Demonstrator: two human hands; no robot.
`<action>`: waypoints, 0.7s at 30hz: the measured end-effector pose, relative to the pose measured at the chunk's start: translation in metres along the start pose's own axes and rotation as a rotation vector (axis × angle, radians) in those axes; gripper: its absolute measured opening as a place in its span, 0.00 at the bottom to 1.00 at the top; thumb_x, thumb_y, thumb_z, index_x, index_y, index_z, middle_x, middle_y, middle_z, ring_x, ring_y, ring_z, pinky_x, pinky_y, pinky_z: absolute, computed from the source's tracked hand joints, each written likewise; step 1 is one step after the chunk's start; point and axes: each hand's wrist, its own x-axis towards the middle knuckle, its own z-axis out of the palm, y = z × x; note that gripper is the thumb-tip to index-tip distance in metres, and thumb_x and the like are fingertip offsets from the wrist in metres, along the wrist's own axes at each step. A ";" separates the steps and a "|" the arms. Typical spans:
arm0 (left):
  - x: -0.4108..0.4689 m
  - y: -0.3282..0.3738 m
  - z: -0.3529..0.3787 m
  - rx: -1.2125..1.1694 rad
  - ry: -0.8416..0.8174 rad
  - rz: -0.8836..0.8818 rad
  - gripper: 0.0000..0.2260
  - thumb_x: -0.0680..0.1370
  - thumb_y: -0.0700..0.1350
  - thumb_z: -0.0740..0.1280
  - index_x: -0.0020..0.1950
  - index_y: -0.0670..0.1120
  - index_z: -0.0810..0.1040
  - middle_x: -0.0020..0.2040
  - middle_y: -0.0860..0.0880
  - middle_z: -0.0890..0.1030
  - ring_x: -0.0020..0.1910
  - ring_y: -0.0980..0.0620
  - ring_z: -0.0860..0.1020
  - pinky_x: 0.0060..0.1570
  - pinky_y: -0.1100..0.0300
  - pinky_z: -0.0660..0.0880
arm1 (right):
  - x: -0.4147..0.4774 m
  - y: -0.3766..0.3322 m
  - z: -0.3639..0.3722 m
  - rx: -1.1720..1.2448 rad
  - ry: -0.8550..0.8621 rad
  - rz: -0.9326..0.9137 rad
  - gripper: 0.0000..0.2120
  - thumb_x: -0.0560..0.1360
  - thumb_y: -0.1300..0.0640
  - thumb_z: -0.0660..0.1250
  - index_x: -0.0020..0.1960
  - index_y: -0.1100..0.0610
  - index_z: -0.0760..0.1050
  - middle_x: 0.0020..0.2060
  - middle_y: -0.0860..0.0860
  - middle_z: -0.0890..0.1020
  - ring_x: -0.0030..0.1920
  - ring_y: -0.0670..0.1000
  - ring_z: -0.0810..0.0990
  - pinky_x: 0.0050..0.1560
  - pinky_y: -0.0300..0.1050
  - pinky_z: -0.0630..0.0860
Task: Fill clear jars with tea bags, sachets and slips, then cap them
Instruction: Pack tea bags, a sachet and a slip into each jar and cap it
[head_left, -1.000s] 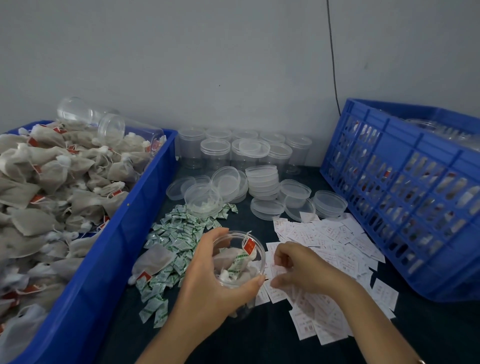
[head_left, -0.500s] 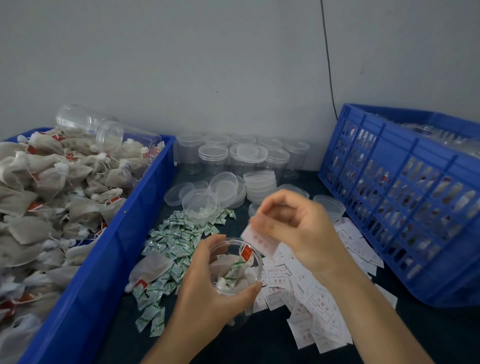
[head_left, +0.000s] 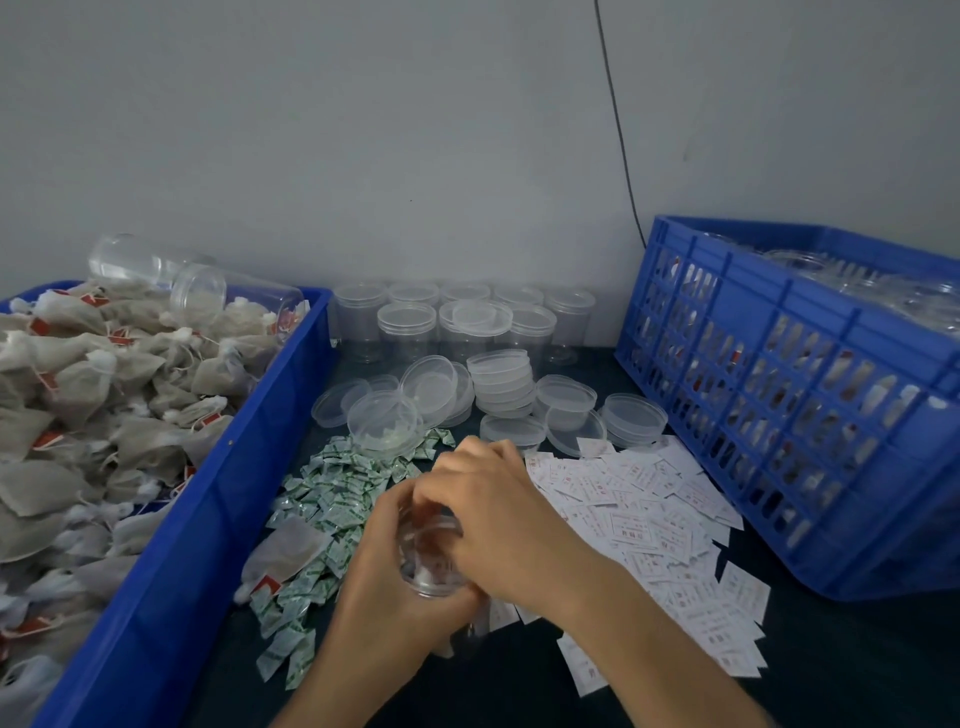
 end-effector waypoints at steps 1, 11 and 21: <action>0.000 0.000 0.000 0.008 0.008 0.007 0.30 0.62 0.33 0.77 0.58 0.53 0.72 0.52 0.61 0.79 0.50 0.63 0.79 0.42 0.75 0.74 | 0.000 -0.001 0.000 -0.032 -0.012 0.001 0.08 0.75 0.62 0.71 0.52 0.53 0.80 0.45 0.44 0.70 0.47 0.42 0.56 0.54 0.43 0.58; -0.001 0.003 0.001 -0.049 0.016 -0.002 0.37 0.62 0.35 0.79 0.64 0.54 0.67 0.53 0.60 0.80 0.55 0.65 0.77 0.48 0.77 0.72 | 0.004 -0.004 -0.008 -0.238 -0.153 0.098 0.16 0.74 0.64 0.68 0.61 0.57 0.73 0.51 0.52 0.65 0.53 0.51 0.59 0.58 0.48 0.58; -0.023 -0.030 -0.002 -0.081 -0.067 -0.330 0.65 0.36 0.59 0.82 0.69 0.37 0.66 0.56 0.47 0.77 0.64 0.42 0.73 0.50 0.64 0.70 | 0.002 0.009 -0.012 0.216 -0.313 0.448 0.39 0.73 0.47 0.76 0.72 0.56 0.55 0.65 0.55 0.63 0.59 0.56 0.73 0.52 0.48 0.70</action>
